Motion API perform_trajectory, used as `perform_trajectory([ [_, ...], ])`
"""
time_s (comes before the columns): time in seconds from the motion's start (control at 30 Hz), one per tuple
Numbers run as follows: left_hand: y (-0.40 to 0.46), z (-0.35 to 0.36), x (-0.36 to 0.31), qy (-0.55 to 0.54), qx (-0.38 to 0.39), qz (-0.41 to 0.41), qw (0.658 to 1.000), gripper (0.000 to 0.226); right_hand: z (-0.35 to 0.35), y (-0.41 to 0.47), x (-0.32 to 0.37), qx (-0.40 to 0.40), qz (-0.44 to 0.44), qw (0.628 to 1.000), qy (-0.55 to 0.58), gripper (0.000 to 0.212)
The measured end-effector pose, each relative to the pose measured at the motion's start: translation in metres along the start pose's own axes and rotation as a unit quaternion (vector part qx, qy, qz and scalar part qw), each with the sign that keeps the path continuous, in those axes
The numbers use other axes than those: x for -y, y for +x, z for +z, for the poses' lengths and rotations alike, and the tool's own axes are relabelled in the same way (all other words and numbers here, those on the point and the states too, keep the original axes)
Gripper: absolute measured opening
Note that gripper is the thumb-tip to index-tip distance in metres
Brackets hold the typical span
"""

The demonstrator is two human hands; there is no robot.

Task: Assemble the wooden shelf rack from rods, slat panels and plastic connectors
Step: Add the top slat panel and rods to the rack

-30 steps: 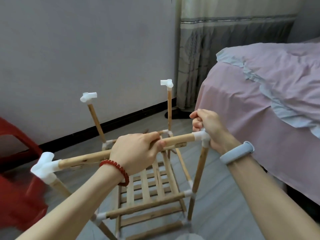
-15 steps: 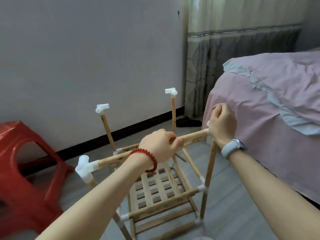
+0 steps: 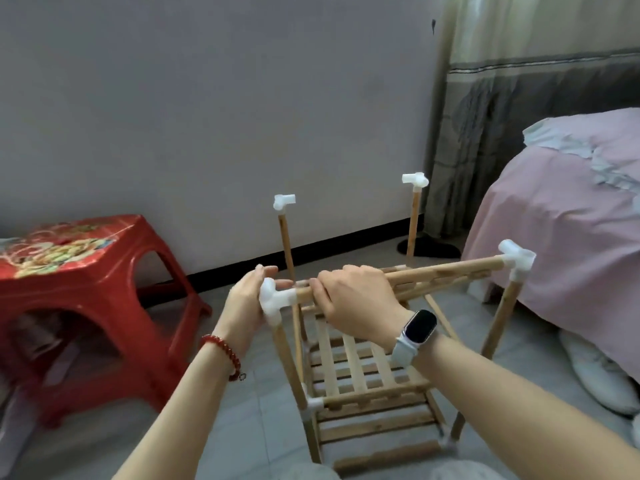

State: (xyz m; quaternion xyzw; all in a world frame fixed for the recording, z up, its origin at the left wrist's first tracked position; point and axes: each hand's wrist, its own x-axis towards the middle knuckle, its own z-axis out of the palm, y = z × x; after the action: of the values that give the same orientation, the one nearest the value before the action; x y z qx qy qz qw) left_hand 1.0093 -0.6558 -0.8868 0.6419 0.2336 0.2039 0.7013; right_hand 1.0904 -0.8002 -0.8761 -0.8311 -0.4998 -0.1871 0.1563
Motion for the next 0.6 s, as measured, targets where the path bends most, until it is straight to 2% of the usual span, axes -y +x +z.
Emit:
perform_trajectory([
  [0.07, -0.001, 0.005, 0.0, -0.04, 0.039, -0.021, 0.998, 0.034, -0.002, 0.006, 0.0, 0.024, 0.02, 1.0, -0.001, 0.041],
  [0.17, 0.005, 0.008, -0.002, -0.131, 0.03, -0.047, 0.99, 0.038, -0.004, 0.016, 0.002, 0.065, 0.053, 0.996, -0.008, 0.042],
  [0.33, 0.03, 0.008, -0.006, -0.195, 0.041, -0.08, 0.977, 0.056, 0.0, 0.028, 0.002, 0.127, 0.069, 0.989, -0.007, 0.023],
  [0.4, 0.036, 0.009, -0.007, -0.191, 0.055, -0.095, 0.975, 0.056, 0.002, 0.031, -0.002, 0.144, 0.067, 0.987, -0.002, 0.023],
  [0.6, 0.044, 0.009, -0.001, -0.135, 0.046, -0.081, 0.986, 0.057, 0.011, 0.026, 0.0, 0.086, 0.03, 0.993, -0.072, 0.024],
])
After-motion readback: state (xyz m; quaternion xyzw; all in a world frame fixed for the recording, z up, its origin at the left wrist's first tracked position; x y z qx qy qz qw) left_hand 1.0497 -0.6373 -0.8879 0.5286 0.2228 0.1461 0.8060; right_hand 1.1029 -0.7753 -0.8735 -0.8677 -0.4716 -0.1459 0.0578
